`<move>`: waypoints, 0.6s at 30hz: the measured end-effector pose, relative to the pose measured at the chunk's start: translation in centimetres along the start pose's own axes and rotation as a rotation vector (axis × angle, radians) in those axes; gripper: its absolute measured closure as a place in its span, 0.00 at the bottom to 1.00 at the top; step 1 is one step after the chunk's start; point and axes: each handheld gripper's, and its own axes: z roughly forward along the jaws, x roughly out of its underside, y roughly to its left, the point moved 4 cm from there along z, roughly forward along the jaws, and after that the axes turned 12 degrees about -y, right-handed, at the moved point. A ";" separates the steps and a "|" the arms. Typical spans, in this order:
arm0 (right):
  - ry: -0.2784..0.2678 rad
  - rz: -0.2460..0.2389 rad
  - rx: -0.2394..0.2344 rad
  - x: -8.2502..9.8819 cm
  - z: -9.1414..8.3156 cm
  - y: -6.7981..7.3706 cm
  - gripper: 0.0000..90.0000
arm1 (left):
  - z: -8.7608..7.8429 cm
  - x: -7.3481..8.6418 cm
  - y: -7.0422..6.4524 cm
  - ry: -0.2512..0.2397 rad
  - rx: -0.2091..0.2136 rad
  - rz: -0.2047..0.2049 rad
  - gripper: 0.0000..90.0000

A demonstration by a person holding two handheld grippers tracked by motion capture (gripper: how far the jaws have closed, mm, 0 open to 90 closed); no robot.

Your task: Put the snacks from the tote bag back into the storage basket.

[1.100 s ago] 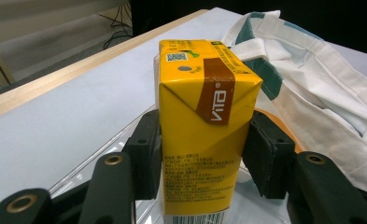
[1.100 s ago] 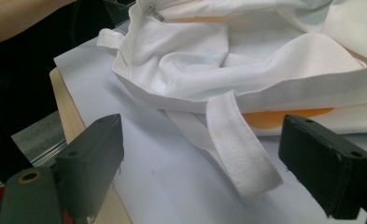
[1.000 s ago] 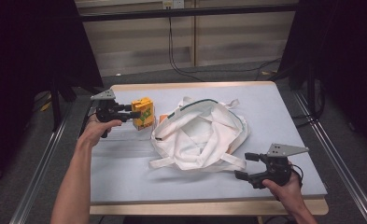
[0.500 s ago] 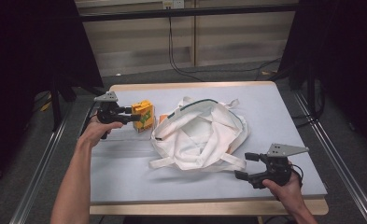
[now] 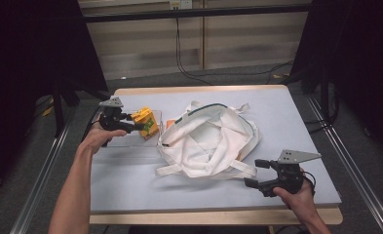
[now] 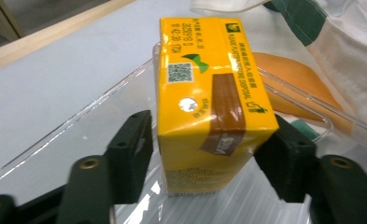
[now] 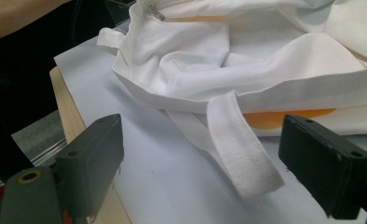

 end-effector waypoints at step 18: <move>0.004 -0.006 -0.006 0.0 0.1 0.1 0.15 | -0.4 -1.6 -1.1 0.000 -0.070 0.021 0.26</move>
